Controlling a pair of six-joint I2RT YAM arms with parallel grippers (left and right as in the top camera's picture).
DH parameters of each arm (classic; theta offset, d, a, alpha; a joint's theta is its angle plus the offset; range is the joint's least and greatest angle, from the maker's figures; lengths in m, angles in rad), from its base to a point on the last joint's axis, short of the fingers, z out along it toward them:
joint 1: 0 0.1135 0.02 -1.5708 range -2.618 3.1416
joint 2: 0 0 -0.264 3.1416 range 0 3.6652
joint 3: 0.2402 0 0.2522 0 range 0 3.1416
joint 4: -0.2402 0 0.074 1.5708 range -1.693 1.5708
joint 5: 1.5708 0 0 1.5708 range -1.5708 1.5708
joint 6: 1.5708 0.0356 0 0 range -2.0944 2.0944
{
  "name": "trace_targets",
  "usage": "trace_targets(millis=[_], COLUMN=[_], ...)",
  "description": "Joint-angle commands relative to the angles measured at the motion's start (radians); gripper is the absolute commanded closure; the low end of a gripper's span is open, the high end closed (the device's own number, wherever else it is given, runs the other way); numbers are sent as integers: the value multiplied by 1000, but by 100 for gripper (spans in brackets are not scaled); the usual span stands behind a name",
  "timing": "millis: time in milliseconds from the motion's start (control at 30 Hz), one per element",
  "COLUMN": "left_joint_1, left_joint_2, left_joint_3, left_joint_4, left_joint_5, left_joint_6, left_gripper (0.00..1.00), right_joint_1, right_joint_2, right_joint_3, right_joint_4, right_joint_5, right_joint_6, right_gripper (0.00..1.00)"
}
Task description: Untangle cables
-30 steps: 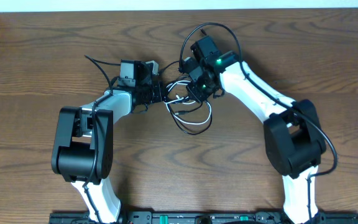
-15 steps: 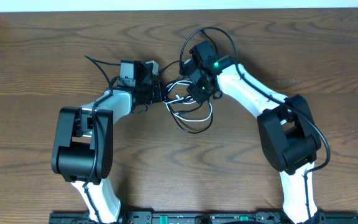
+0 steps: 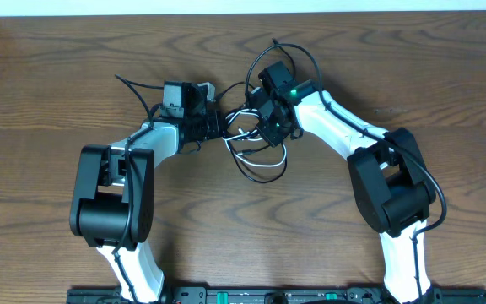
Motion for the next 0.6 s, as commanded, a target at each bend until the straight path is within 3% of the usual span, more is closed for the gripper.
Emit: trace_targets(millis=[0, 567], left_joint_1=[4, 4], left_joint_2=[-1, -1], left_joint_3=[-8, -8], left_joint_4=[-1, -1], left_joint_5=[-3, -3], left_joint_6=[2, 2], left_gripper=[93, 93], right_joint_1=[4, -4], right_joint_2=[14, -75], right_joint_3=[-6, -6], right_joint_4=[-6, 34], right_joint_5=[-25, -255], right_joint_6=[-5, 40], right_gripper=[98, 99])
